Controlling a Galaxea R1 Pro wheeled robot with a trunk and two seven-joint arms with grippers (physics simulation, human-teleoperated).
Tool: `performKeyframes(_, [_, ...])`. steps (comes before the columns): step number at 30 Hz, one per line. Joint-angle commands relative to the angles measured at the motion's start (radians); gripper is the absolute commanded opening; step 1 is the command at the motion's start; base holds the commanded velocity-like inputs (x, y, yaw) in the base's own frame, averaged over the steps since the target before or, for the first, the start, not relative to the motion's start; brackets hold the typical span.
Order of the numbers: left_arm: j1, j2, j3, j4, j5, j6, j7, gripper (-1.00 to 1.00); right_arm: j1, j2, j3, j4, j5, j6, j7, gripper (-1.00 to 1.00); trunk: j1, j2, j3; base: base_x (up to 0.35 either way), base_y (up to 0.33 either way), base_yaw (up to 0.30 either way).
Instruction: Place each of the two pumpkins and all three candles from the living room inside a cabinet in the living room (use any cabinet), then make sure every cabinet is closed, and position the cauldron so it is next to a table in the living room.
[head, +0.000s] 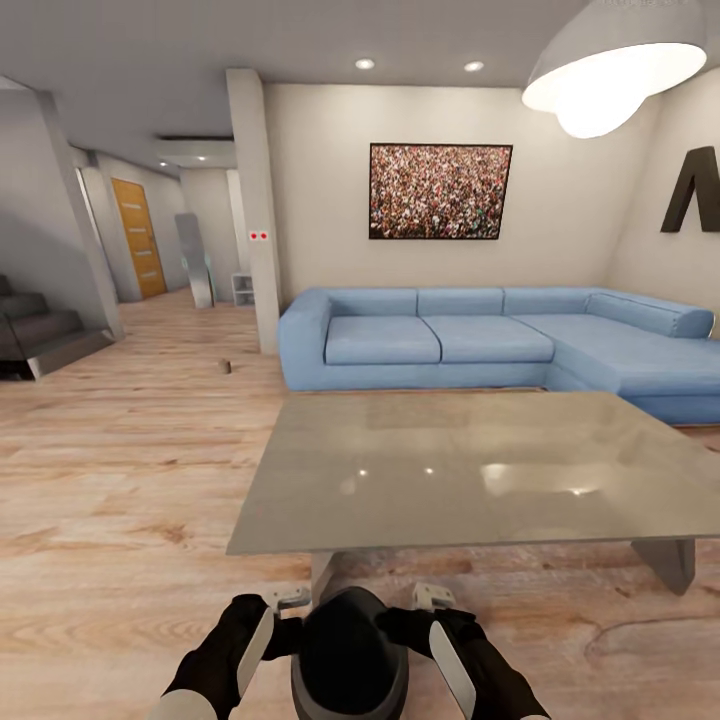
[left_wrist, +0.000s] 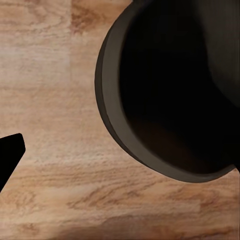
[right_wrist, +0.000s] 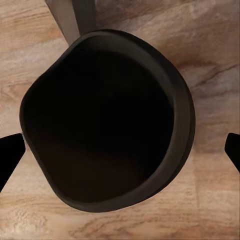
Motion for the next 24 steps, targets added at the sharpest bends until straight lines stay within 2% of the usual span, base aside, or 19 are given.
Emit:
performKeyframes(1, [0.0,0.0,0.0,0.0,0.0,0.0,0.001,1.0,0.0,0.0,0.0,0.0,0.0,0.0,-0.001,1.0,-0.004,0.007,0.003,0.0,0.0,0.0])
performKeyframes(15, [0.0,0.001,0.0,-0.001,-0.003,-0.001,0.007,1.0,0.0,0.0,0.002,0.0,0.008,0.0,-0.012,1.0,-0.058,0.105,0.047,-0.012,0.0,0.0])
performKeyframes(24, [0.0,0.001,0.0,-0.001,-0.003,-0.002,0.007,1.0,0.0,0.0,0.002,0.0,0.009,-0.001,-0.024,1.0,-0.092,0.168,0.075,-0.247,0.0,0.0])
